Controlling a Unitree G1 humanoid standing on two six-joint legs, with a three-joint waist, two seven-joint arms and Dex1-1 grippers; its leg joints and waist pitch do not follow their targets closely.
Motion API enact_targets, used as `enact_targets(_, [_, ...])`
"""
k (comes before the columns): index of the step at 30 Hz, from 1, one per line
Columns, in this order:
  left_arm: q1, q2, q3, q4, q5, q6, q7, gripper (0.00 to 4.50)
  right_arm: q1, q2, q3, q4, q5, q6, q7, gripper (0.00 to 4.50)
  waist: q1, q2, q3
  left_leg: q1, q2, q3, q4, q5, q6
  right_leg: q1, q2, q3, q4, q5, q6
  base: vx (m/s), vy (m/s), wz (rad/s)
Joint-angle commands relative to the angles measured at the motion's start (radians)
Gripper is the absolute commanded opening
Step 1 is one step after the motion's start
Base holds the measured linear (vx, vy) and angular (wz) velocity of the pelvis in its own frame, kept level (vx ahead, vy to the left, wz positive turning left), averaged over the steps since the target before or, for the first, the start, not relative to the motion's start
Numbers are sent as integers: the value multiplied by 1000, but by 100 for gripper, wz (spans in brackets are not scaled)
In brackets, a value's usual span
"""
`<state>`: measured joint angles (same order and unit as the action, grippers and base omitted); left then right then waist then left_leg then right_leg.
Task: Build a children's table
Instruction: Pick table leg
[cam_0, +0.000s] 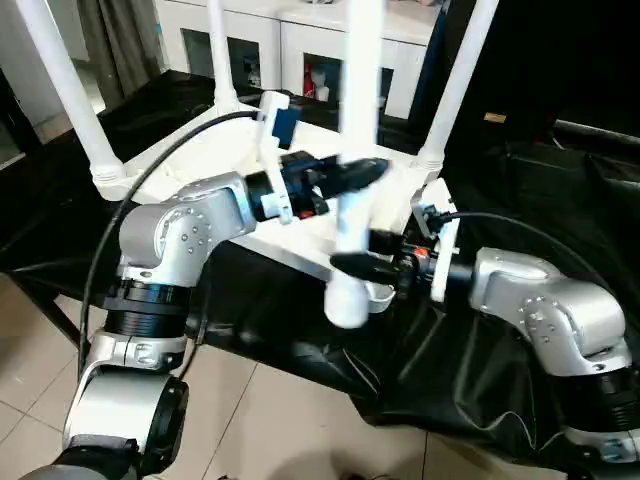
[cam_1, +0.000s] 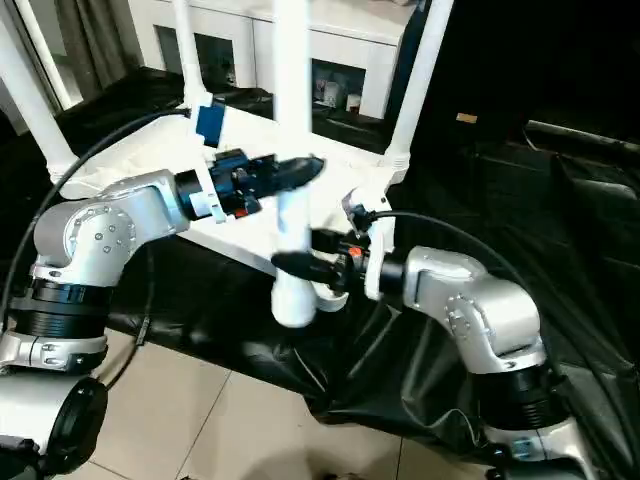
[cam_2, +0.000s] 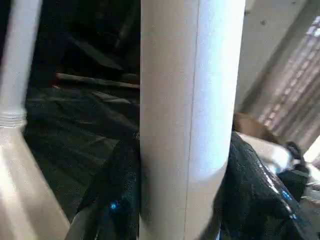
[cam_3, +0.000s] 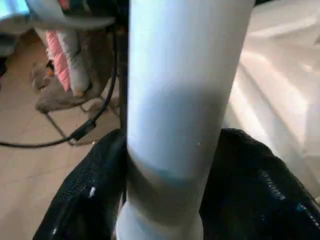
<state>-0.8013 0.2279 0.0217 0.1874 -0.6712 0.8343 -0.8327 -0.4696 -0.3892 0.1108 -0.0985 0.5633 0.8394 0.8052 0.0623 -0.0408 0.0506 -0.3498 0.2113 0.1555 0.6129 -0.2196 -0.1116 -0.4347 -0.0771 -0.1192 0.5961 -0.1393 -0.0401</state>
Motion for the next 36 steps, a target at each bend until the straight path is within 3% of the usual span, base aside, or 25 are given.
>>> enact_targets(1, [-29, 3, -11, -47, -41, 20, -52, 181, -1, -11, 13, -19, 20, 24, 12, 297, 8, -3, -76, -16, 2, 13, -61, -20, 52, 94, -53, 53, -63, -270, -107, 0, 0, 0])
enact_targets(5, [-24, 23, -33, -59, -43, 22, -111, 181, 1, -17, 18, -25, 28, 36, 28, 297, 9, 1, -76, -14, 5, 12, -62, -20, 51, 91, -53, 52, -63, -275, -104, 0, 0, 0])
enact_targets(18, [-29, 50, -46, -42, -35, 18, -159, 181, -2, -42, 30, -27, 35, 41, 68, 297, 18, -2, -77, -15, 4, 12, -61, -10, 41, 92, -52, 52, -62, -280, -88, 0, 0, 0])
enact_targets(24, [-31, 48, -42, -33, -32, 12, -158, 181, -3, -40, 33, -21, 35, 39, 72, 224, 27, 0, -78, -14, 5, 12, -61, -4, 39, 91, -52, 53, -60, -265, -93, 0, 0, 0])
enact_targets(33, [-29, 34, -25, -27, -30, 0, -133, 180, 3, -34, 32, -13, 34, 39, 72, 190, 29, -6, -78, -16, 4, 13, -61, -4, 37, 93, -53, 53, -61, -274, -85, 0, 0, 0])
enact_targets(36, [-28, 28, -22, -25, -13, -29, -115, 180, 4, -30, 30, -9, 33, 36, 67, 189, 29, -3, -78, -15, 5, 12, -61, -4, 37, 92, -52, 52, -61, -276, -83, 0, 0, 0])
